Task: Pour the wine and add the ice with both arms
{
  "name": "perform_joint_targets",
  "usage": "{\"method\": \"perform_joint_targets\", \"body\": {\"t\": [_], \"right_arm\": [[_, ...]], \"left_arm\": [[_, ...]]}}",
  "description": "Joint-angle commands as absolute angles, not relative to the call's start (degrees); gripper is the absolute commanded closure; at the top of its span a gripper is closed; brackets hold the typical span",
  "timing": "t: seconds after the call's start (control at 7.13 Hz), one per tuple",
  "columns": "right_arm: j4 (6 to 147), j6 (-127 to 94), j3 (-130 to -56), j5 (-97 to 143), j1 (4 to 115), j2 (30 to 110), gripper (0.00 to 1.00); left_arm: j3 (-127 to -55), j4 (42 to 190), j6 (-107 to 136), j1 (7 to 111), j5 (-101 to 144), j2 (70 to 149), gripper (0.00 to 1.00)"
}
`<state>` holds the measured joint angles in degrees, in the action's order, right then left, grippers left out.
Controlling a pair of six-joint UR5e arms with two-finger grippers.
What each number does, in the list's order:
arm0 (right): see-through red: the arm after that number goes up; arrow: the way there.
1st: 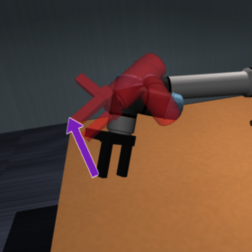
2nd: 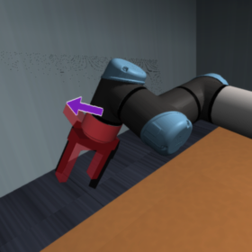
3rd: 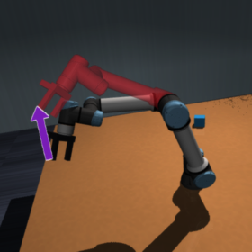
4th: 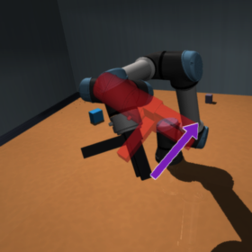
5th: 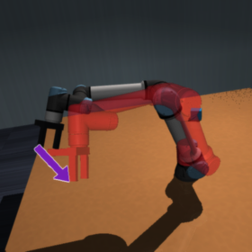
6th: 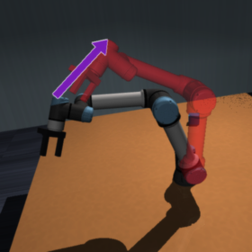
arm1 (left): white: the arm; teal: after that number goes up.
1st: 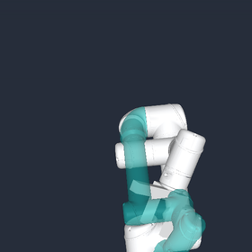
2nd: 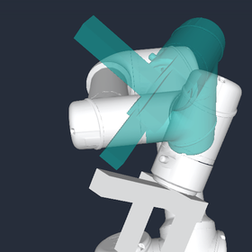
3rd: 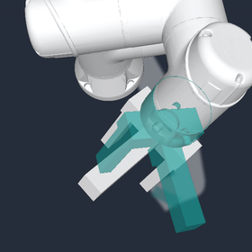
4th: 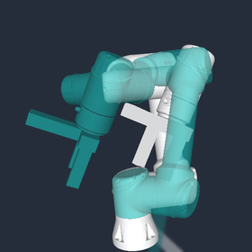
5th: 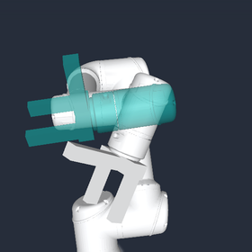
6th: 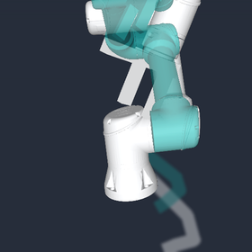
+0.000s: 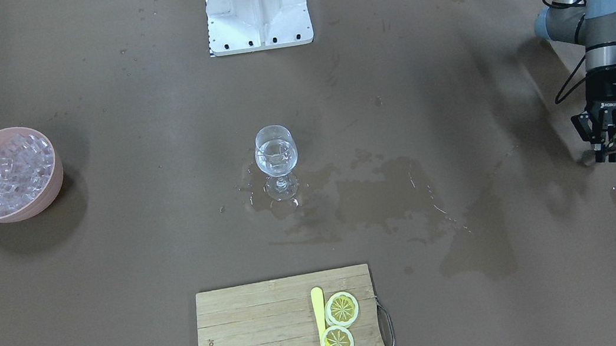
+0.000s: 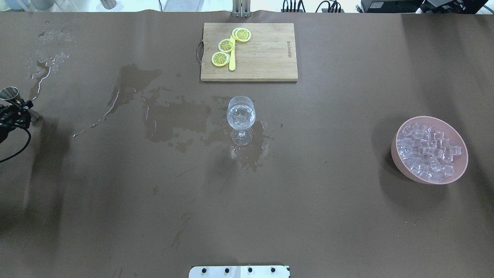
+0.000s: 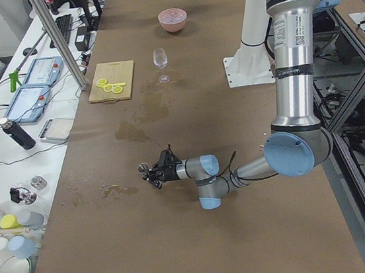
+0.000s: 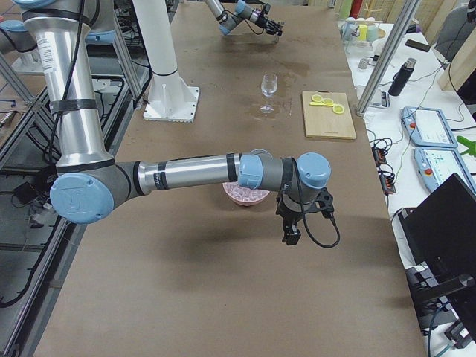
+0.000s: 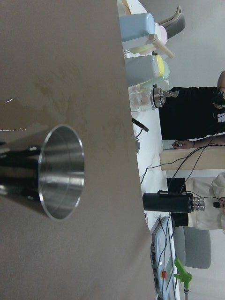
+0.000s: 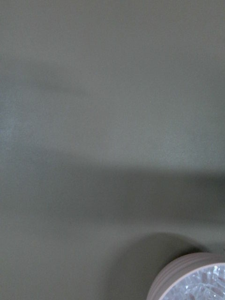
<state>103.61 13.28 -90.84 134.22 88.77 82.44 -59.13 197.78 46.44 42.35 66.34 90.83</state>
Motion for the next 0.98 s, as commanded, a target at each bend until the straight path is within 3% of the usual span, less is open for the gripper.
{"method": "perform_joint_targets", "body": {"t": [0.0, 0.14, 0.84], "right_arm": [[103.4, 12.8, -90.8, 134.1, 89.5, 83.6, 0.00], [103.4, 12.4, -90.8, 134.2, 89.5, 83.7, 0.00], [103.4, 12.4, -91.0, 134.5, 89.5, 84.0, 0.00]], "left_arm": [[-59.2, 197.9, 47.0, 42.2, 65.6, 90.9, 0.16], [-59.3, 198.2, 47.1, 42.0, 65.7, 90.8, 0.02], [-60.4, 198.5, 46.4, 42.0, 66.5, 87.5, 0.02]]}}
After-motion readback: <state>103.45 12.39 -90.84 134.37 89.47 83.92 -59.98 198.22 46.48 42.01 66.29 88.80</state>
